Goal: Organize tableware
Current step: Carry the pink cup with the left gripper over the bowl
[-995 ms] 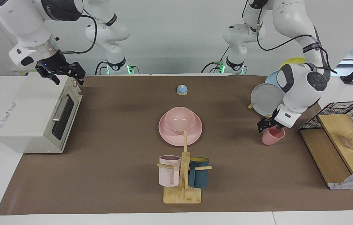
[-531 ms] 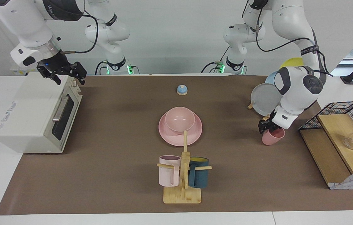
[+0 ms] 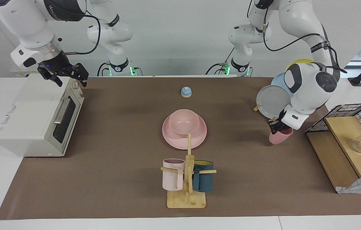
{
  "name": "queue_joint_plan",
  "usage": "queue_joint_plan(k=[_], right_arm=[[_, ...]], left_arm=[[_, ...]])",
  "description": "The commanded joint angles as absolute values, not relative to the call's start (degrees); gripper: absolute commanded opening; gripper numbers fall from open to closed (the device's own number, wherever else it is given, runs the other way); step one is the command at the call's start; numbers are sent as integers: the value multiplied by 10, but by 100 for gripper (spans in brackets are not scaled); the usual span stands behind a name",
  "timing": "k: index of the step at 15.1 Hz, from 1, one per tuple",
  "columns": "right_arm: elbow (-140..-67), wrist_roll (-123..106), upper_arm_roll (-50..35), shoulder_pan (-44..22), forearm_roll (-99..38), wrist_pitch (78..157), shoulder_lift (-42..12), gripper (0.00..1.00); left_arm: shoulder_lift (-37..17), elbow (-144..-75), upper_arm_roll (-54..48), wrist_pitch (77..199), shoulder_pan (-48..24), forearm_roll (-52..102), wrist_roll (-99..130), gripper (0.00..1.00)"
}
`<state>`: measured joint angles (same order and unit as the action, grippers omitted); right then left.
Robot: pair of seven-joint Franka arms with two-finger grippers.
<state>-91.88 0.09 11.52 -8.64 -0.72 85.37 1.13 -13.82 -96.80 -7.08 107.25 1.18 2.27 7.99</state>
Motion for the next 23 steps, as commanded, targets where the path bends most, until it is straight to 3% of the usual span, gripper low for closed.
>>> queue_joint_plan(k=[1, 4, 8, 14, 23], right_arm=[[-926, -11, 113, -83, -9, 856, 21, 100], [-926, -11, 113, -83, -9, 856, 21, 100], [-926, -11, 113, -83, -9, 856, 21, 100], [-926, -11, 113, -82, -9, 856, 21, 100], [-926, -11, 113, -83, -9, 856, 21, 100]], left_arm=[[-160, -837, -68, 950, -60, 35, 201, 0], [-192, -753, -69, 919, -165, 43, 374, 0], [-209, -746, -68, 967, -283, 46, 519, 0], [-258, -754, -67, 1030, -334, 40, 574, 0], [-271, -830, -68, 1111, -348, 32, 603, 0]])
